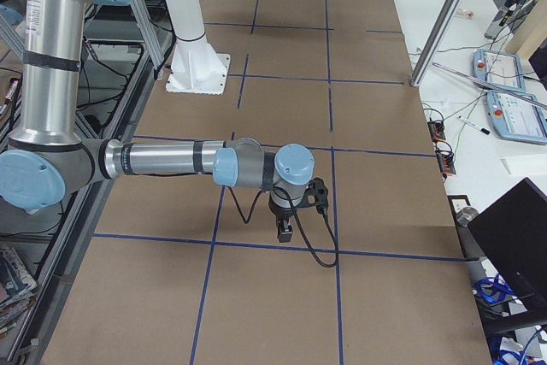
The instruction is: Place and press bell with both arms
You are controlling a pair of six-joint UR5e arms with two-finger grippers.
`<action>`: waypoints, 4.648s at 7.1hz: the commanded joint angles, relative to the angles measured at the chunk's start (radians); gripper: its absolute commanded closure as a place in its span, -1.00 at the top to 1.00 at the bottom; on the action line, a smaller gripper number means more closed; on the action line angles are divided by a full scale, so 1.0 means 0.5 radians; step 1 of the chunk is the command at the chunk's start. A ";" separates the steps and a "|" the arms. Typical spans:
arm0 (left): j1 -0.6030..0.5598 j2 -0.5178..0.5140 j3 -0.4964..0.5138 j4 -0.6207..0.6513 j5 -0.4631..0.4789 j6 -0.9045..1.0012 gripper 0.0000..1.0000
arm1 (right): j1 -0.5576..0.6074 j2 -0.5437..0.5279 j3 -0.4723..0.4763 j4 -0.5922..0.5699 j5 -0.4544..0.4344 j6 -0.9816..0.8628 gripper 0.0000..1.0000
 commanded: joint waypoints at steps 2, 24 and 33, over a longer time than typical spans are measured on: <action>-0.015 0.006 -0.055 -0.013 -0.046 0.009 1.00 | -0.002 0.000 0.001 0.000 0.011 0.004 1.00; 1.178 0.697 0.924 -2.400 -0.233 -1.353 1.00 | -0.106 0.025 0.075 0.003 0.015 0.010 1.00; 1.258 0.638 0.997 -2.394 -0.166 -1.372 0.82 | -0.106 0.022 0.078 0.003 0.018 0.010 1.00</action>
